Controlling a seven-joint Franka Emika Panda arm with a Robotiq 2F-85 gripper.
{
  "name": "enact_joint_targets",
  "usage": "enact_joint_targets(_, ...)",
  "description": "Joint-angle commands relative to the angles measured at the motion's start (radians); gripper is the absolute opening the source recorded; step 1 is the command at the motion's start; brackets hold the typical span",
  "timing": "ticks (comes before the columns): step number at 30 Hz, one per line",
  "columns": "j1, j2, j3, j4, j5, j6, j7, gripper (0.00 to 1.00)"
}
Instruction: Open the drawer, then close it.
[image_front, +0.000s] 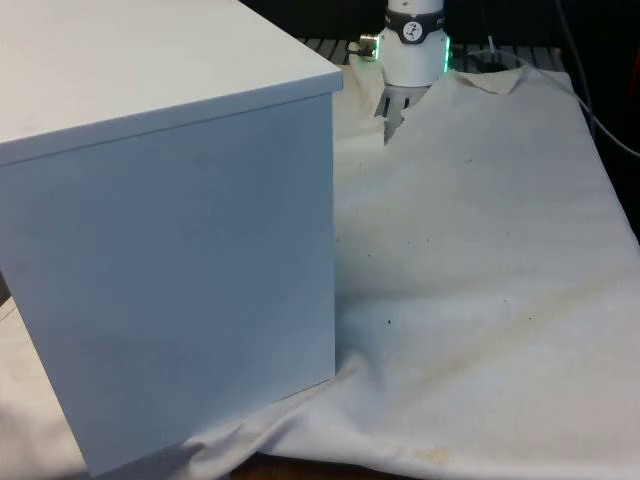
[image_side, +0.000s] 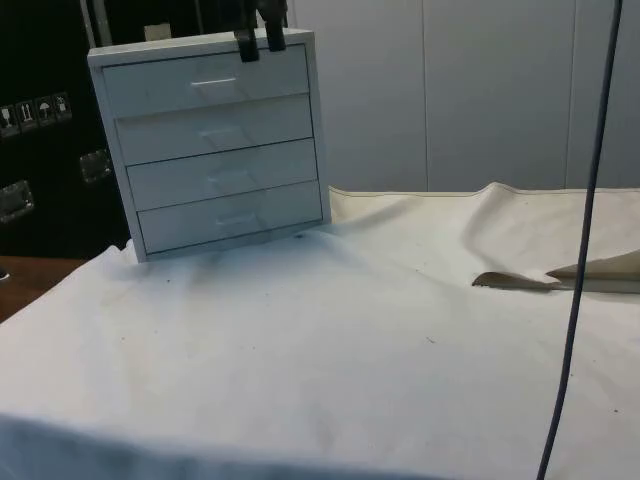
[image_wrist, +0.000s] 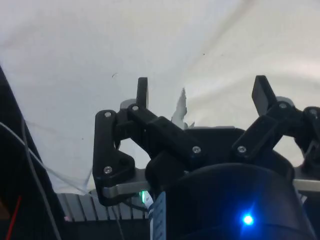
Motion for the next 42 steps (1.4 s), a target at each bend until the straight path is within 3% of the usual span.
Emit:
enact_joint_targets(1, -0.003, 0.012, -0.002, 0.006, 0.011, 0.005, -0.011, 1.00)
enact_joint_targets(8, -0.004, 0.040, -0.009, 0.002, 0.015, 0.068, -0.043, 1.00)
enact_joint_targets(9, -0.002, 0.042, -0.009, 0.005, 0.009, 0.054, -0.025, 1.00)
enact_joint_targets(16, -0.002, 0.040, -0.012, -0.009, 0.009, 0.105, -0.096, 1.00)
enact_joint_targets(33, -0.002, 0.045, -0.014, -0.003, -0.005, 0.105, -0.204, 1.00)
enact_joint_targets(40, -0.002, 0.039, -0.021, -0.016, -0.019, 0.155, -0.247, 1.00)
enact_joint_targets(41, -0.003, 0.044, -0.021, -0.008, -0.012, 0.133, -0.242, 1.00)
enact_joint_targets(42, -0.002, 0.040, -0.021, -0.019, -0.018, 0.165, -0.252, 1.00)
